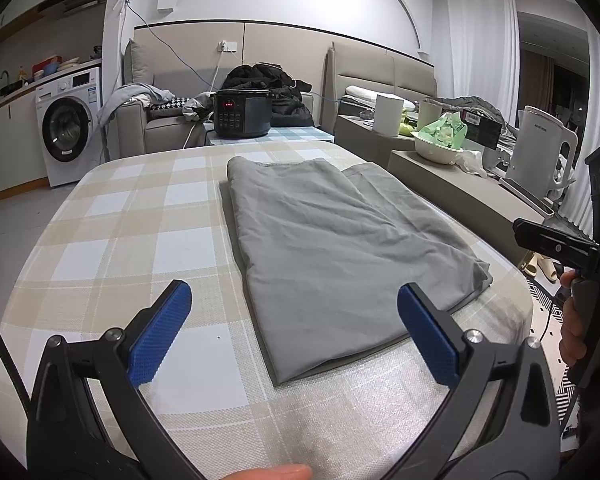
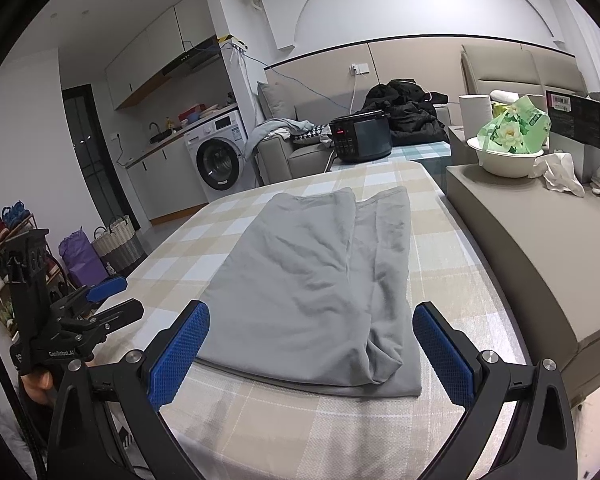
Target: Fold small clothes
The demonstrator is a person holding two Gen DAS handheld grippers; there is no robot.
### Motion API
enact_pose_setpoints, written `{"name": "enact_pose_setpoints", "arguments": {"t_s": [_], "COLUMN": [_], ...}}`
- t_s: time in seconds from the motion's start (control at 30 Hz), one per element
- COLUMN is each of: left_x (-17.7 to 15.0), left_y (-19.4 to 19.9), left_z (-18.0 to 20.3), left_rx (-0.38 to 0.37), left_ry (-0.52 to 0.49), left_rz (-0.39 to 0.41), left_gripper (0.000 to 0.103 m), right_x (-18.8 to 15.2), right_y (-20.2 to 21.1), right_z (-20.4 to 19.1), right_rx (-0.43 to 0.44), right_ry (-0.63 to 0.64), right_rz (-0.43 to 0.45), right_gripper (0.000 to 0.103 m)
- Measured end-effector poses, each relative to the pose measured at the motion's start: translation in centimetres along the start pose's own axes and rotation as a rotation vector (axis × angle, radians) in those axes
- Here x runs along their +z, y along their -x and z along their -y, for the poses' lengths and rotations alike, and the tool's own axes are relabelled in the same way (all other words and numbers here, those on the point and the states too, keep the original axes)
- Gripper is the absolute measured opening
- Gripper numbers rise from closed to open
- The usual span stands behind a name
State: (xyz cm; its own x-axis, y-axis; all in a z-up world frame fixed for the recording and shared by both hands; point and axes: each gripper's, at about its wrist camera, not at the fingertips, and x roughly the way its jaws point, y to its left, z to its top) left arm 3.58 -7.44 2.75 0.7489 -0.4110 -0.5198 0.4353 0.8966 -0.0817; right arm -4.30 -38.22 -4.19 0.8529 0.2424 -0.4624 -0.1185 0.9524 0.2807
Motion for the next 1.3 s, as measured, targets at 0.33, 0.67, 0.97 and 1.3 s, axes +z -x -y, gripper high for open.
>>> {"name": "enact_pose_setpoints", "arguments": {"t_s": [0.33, 0.67, 0.97, 1.3], "left_x": [-0.3, -0.2, -0.2, -0.5], "left_y": [-0.3, -0.3, -0.3, -0.7], "left_z": [-0.3, -0.3, -0.4, -1.0], "left_rx": [-0.002, -0.003, -0.003, 0.000], "left_ry": [-0.001, -0.002, -0.002, 0.008], "left_rz": [-0.007, -0.008, -0.008, -0.016], "left_gripper": [0.102, 0.102, 0.102, 0.102], "right_x": [-0.1, 0.0, 0.0, 0.0], "right_y": [-0.1, -0.3, -0.5, -0.6], "right_z": [0.1, 0.2, 0.6, 0.9], "right_rx": [-0.002, -0.003, -0.003, -0.003], "right_ry": [-0.003, -0.005, -0.015, -0.025], "right_rz": [-0.005, -0.009, -0.019, -0.025], "right_gripper": [0.103, 0.103, 0.103, 0.103]}}
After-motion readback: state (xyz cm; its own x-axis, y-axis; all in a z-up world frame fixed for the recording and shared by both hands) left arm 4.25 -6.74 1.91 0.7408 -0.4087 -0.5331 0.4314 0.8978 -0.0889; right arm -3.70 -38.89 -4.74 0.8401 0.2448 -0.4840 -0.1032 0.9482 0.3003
